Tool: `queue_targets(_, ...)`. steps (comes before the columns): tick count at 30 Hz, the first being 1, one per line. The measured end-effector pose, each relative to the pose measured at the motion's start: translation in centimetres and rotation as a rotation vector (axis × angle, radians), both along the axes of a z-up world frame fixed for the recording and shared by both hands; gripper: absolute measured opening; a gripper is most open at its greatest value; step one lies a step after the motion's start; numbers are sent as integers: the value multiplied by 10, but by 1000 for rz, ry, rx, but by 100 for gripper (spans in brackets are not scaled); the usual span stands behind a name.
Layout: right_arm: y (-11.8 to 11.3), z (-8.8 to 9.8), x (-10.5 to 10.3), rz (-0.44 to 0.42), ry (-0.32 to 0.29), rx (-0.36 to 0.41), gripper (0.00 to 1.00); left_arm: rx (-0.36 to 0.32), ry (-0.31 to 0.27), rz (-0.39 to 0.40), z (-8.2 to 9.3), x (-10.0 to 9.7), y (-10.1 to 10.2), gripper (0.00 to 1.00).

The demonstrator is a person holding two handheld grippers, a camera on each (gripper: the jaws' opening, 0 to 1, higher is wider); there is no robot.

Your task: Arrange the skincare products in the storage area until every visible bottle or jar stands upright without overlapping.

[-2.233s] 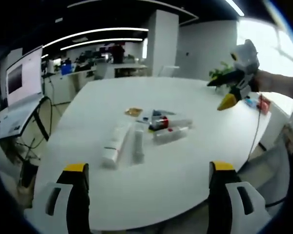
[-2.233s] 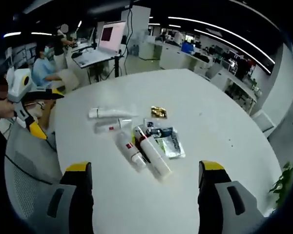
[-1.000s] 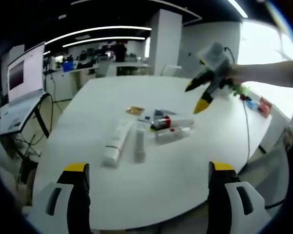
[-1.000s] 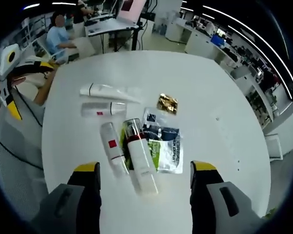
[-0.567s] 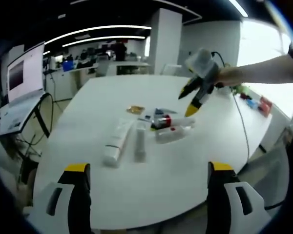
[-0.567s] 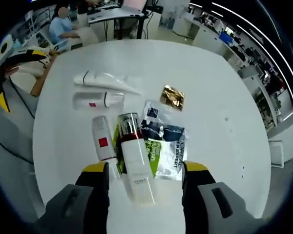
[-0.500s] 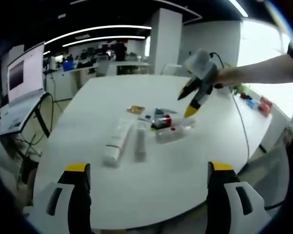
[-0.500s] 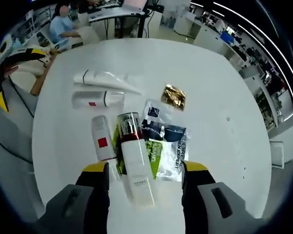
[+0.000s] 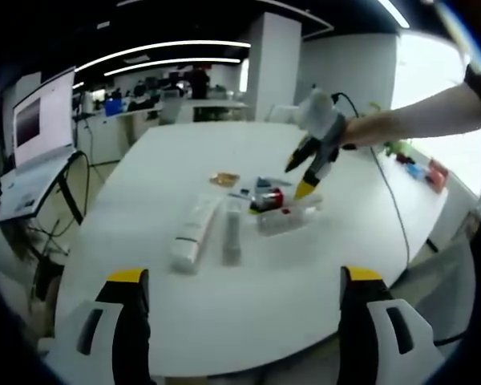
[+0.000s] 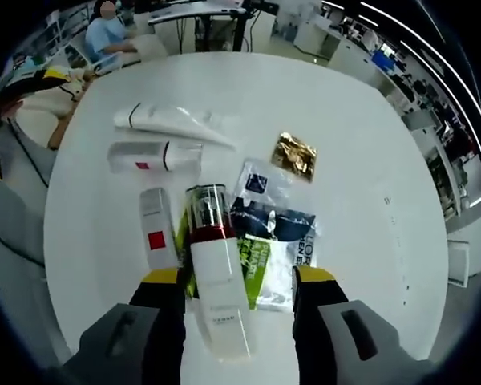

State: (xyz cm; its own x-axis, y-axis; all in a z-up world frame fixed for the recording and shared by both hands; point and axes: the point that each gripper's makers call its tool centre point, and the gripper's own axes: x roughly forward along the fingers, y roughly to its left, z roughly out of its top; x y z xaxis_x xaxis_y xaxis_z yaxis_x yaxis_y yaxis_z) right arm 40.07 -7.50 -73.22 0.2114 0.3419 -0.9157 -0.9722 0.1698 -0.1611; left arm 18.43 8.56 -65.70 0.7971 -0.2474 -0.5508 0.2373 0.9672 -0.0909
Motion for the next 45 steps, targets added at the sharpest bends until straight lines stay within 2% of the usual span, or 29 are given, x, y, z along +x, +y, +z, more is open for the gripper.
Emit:
queue_targets(22,11,-25,-7,53,54,-44,42,4,17,2,-3,-1,1,90)
queue_targets(40,14,-35,-11,64,87,-51,41,1,33,0,-5,-2,1,90)
queue_targets(43,16,-37,-12,94,93,-34,38,2,35,1,-5,-2,1,90)
queue_targets(45,19,-36,-12,175,76,-23,37,3,38,3,-6,-2,2,90)
